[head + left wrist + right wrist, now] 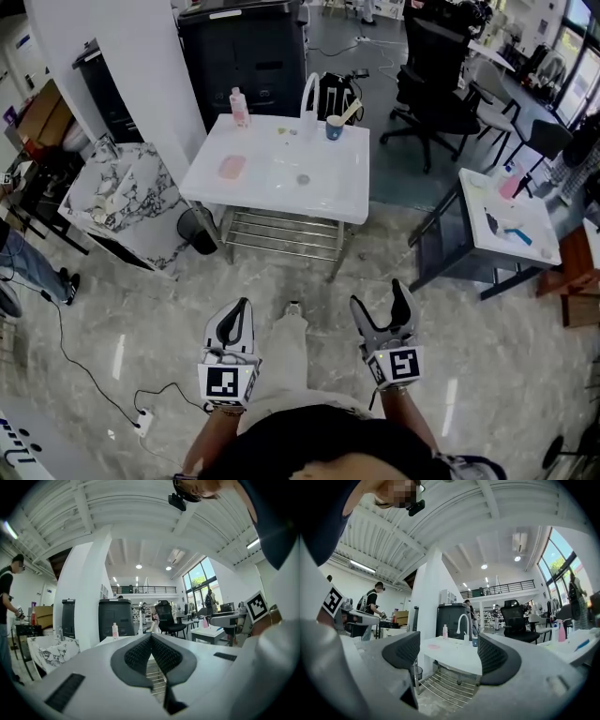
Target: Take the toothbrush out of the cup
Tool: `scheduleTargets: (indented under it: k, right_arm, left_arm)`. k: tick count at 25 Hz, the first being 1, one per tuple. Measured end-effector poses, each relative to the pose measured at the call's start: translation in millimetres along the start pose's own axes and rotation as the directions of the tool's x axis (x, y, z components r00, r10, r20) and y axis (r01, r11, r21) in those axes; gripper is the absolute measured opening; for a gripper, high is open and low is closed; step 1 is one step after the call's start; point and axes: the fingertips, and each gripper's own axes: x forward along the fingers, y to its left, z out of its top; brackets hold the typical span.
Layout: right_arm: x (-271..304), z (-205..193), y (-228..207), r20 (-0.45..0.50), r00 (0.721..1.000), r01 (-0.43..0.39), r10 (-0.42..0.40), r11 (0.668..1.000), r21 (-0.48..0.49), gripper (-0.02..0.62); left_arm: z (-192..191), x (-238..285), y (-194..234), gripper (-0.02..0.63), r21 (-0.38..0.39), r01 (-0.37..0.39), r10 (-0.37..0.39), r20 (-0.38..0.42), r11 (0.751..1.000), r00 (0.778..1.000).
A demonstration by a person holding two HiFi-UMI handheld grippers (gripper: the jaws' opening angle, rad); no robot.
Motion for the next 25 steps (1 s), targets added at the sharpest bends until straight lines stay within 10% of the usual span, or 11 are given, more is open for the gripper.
scheduleTargets:
  k: [25]
  right_arm:
    - [274, -28, -155, -0.043, 0.991, 0.130, -0.129, 0.990, 0.045, 0.373]
  left_arm:
    - [41, 342, 94, 0.002, -0.001, 0.118, -0.118, 0.045, 0.993, 0.992]
